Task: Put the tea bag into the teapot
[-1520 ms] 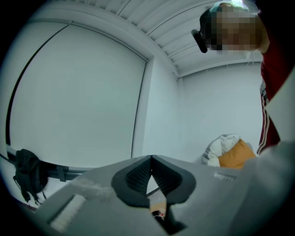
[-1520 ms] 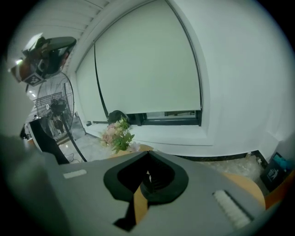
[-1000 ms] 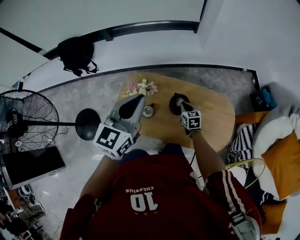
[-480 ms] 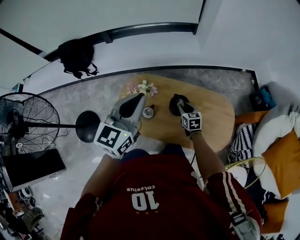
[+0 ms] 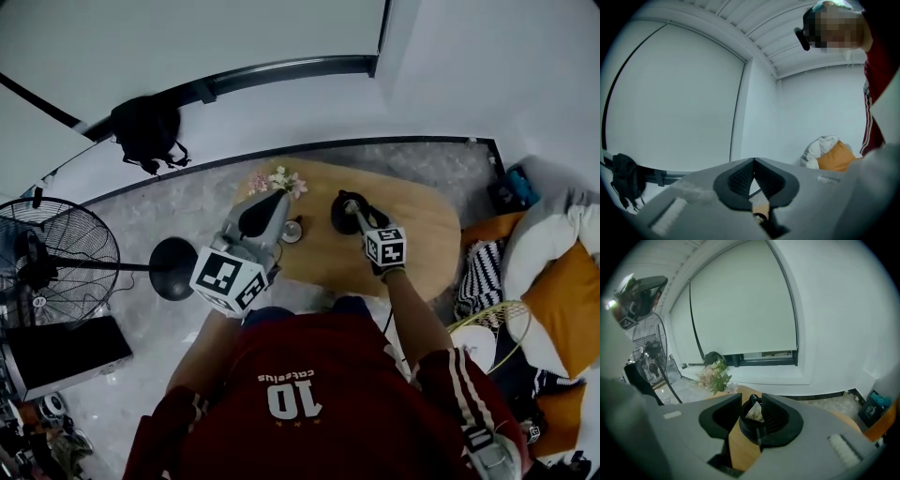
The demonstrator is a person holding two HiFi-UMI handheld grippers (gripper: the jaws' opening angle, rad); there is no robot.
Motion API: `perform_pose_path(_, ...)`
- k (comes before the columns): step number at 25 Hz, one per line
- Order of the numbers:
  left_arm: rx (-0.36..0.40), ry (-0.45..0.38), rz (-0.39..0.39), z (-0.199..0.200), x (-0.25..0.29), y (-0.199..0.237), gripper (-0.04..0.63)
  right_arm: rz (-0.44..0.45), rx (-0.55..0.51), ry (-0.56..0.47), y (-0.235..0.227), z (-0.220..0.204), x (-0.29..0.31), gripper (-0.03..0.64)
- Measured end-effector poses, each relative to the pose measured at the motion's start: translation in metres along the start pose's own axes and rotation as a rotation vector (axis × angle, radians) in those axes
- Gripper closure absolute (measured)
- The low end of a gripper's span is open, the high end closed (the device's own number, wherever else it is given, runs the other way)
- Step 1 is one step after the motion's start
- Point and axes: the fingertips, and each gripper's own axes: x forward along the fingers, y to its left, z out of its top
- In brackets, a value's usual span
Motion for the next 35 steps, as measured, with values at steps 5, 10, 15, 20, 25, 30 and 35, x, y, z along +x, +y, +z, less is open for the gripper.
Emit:
perform_pose_path(5,0.0,0.001,0.0,0.001,-0.006,-0.006,0.595,-0.021,-0.003,-0.029,0.006,0.004,-0.021,0.497)
perform_pose_path(10,-0.01,-0.003,-0.021,0.0,-0.011,-0.011,0.595,-0.029,-0.025,-0.091,0.013,0.023,-0.046,0.497)
perform_pose_path(15,-0.056,-0.006,-0.03,-0.006,-0.017,-0.016,0.594,-0.033,0.02,-0.159,0.019,0.04,-0.079,0.497)
perform_pose_path(20,-0.091,-0.024,-0.057,0.0,-0.02,-0.023,0.594,-0.041,0.056,-0.219,0.031,0.059,-0.112,0.497)
perform_pose_path(25,-0.084,-0.033,-0.079,0.007,-0.018,-0.032,0.595,-0.03,0.027,-0.301,0.047,0.09,-0.15,0.497)
perform_pose_path(30,-0.079,-0.046,-0.104,0.014,-0.016,-0.042,0.595,-0.042,0.009,-0.39,0.056,0.128,-0.19,0.497)
perform_pose_path(35,-0.044,-0.065,-0.111,0.025,-0.016,-0.048,0.595,-0.063,-0.028,-0.465,0.062,0.165,-0.224,0.497)
